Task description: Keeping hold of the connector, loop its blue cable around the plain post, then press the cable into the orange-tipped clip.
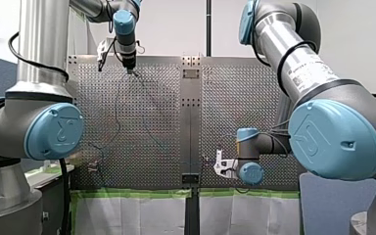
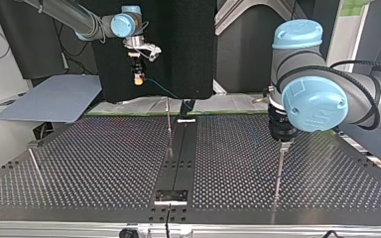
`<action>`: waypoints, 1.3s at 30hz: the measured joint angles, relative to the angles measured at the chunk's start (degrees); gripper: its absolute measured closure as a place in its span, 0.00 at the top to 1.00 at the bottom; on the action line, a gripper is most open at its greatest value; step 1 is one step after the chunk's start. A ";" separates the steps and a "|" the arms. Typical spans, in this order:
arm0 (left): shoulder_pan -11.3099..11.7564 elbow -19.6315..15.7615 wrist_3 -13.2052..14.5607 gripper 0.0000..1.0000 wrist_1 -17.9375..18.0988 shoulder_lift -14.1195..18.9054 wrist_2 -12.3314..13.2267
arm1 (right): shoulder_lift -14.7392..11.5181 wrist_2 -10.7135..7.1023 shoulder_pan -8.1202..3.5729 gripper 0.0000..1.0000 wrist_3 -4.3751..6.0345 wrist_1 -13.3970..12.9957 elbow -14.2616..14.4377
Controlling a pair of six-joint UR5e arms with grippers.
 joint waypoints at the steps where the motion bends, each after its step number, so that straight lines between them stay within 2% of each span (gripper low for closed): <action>1: 0.01 0.01 0.01 1.00 0.01 0.00 -0.23 | 0.00 0.00 0.00 0.00 -0.01 0.00 0.00; 17: 0.03 -0.02 0.02 1.00 0.01 0.00 -3.84 | 0.00 -0.70 -0.01 0.00 0.13 0.08 -0.04; 22: -0.01 -0.02 -0.05 1.00 -0.02 0.05 -5.78 | 0.00 -0.91 0.02 0.00 0.13 0.17 -0.02; 30: -0.30 -0.03 0.03 1.00 -0.09 0.11 -6.50 | 0.00 -1.08 0.08 0.00 0.13 0.53 -0.01; 36: -1.42 -0.03 2.32 1.00 -0.12 0.16 -8.90 | 0.00 -1.06 0.19 0.00 0.17 0.76 0.00; 39: -2.83 -0.02 4.06 1.00 0.44 0.15 -10.65 | 0.00 -1.06 0.23 0.00 0.20 0.78 0.02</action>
